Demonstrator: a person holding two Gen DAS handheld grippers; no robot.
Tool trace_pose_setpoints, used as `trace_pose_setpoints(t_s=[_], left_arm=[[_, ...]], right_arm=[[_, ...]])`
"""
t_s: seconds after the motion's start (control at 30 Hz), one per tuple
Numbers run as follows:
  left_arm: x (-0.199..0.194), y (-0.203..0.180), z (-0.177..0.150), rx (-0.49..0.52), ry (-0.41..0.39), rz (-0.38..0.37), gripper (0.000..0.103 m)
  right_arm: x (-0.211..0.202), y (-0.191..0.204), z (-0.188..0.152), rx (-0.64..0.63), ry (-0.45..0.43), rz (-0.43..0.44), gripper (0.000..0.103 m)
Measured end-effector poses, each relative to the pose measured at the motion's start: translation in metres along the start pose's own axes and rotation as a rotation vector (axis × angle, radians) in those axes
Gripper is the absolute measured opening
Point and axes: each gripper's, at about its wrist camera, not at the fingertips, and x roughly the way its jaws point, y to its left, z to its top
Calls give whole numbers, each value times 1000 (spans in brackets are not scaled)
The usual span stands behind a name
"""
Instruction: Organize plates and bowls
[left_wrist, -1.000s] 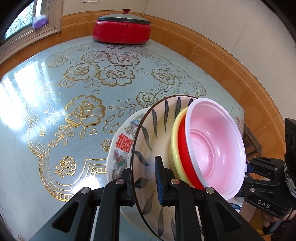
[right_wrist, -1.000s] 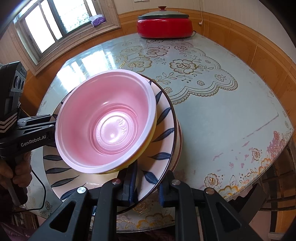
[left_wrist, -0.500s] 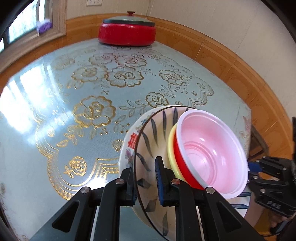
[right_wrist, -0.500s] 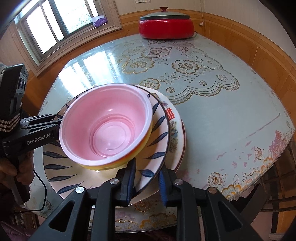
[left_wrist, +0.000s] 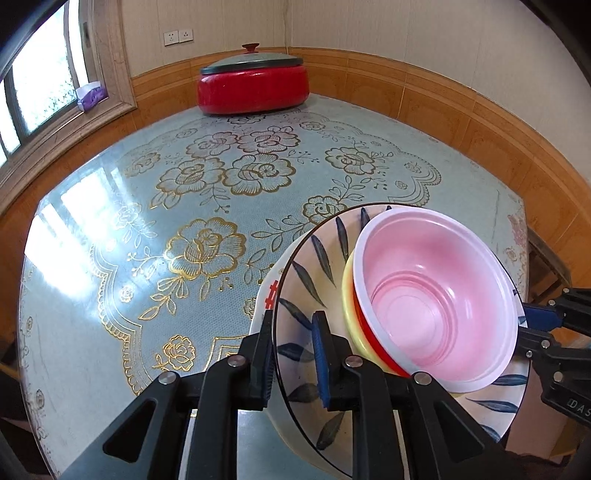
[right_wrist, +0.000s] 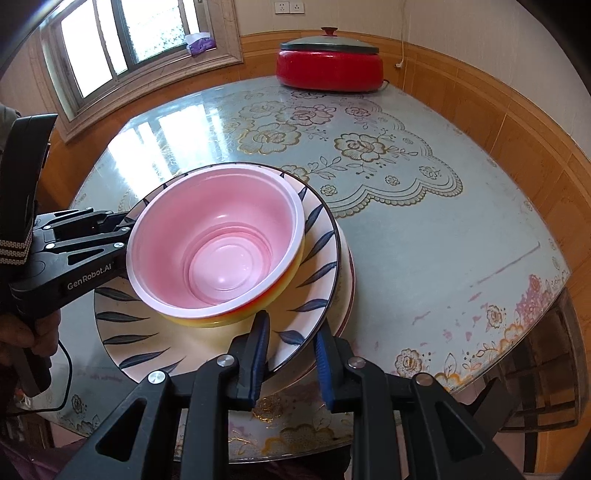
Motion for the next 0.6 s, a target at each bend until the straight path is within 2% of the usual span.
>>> trace_pose_setpoints(t_s=[0.27, 0.6], left_arm=[[-1, -1, -2, -27, -14, -3, 18], [-3, -1, -2, -92, -22, 35, 18]], right_arm=[[3, 4, 0, 3, -12, -47, 22], [6, 0, 0, 13, -52, -26, 23]])
